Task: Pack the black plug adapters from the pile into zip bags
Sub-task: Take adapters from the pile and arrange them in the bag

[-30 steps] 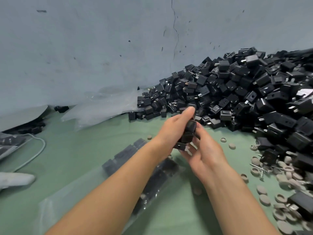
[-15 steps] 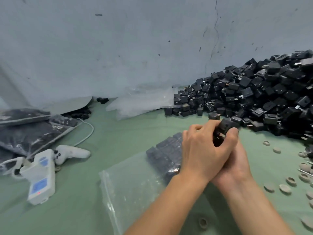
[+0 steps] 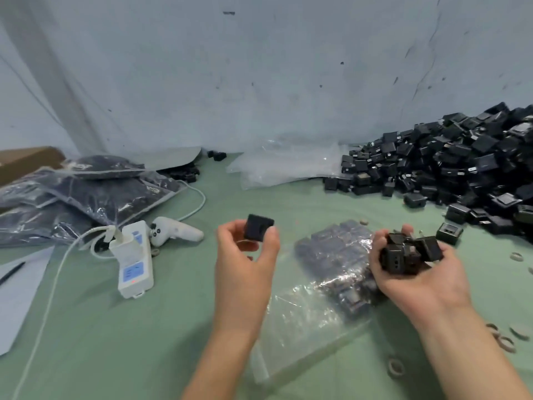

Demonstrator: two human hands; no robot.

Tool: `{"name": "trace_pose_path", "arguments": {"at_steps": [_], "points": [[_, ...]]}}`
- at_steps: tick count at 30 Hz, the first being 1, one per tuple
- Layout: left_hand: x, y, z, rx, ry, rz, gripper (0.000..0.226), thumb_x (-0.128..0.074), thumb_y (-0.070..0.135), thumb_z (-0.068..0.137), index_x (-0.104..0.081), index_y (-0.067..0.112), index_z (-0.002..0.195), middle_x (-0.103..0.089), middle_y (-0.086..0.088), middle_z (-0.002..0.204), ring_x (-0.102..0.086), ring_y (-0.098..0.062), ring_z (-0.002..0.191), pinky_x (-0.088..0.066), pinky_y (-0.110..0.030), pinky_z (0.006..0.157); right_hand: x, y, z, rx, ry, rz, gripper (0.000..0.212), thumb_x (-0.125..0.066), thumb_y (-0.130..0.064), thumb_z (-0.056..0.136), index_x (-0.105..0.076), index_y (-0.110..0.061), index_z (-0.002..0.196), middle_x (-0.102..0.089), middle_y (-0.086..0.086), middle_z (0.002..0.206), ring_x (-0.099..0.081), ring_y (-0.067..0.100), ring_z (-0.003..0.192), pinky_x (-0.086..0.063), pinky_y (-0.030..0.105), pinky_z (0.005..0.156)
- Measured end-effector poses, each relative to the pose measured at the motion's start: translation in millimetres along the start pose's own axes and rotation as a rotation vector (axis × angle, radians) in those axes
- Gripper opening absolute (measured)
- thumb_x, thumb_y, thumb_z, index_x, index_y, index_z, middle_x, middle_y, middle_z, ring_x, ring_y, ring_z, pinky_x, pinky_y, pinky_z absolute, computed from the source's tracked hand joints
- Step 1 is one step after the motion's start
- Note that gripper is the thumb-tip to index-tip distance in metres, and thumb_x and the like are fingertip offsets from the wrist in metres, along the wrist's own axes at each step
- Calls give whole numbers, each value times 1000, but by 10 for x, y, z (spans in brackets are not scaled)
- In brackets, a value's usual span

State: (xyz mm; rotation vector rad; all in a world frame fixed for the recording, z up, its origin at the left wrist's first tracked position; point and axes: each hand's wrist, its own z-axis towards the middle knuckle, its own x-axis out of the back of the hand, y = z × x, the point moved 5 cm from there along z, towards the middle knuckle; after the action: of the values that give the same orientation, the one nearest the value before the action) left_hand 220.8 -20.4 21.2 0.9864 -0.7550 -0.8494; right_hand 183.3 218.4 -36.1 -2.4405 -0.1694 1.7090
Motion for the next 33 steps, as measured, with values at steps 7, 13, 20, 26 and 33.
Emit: {"name": "trace_pose_path", "arguments": {"at_steps": [7,13,20,26,33], "points": [[729,-710,-32,231,-246,634,20,-66,47,87,-60,37,104,-64,20,91,-61,-4,92,-45,-19,75,4,31,-59,-11,-18,-88,21,-49,-31,92,-66,-19,94,-67,7,98,-66,18,86,-55,25,66],[705,-715,-117,125,-424,719,43,-62,43,90,-52,38,132,-59,10,118,-52,-15,117,-40,-35,104,-17,104,-94,-8,-51,-131,21,-48,-31,92,-66,-21,97,-67,7,98,-66,18,84,-54,24,68],[558,-656,-187,-145,-489,876,22,-49,51,96,-56,40,114,-47,17,96,-47,-11,103,-34,-27,93,-15,214,-129,-23,-88,-195,28,-56,-28,78,-69,-21,102,-68,7,101,-67,20,83,-54,26,65],[671,-648,-266,-243,-480,777,29,-35,63,88,-51,41,100,-47,27,101,-41,4,100,-29,-19,92,-85,212,-74,-23,-126,-289,28,-51,-34,92,-73,-19,101,-68,10,109,-67,22,86,-55,28,65],[624,-657,-263,-403,-677,771,48,-28,59,92,-64,41,119,-47,29,126,-34,5,125,-22,-21,108,-149,337,38,-96,-111,-270,25,-53,-29,88,-74,-15,90,-68,11,106,-68,23,82,-55,28,62]]}}
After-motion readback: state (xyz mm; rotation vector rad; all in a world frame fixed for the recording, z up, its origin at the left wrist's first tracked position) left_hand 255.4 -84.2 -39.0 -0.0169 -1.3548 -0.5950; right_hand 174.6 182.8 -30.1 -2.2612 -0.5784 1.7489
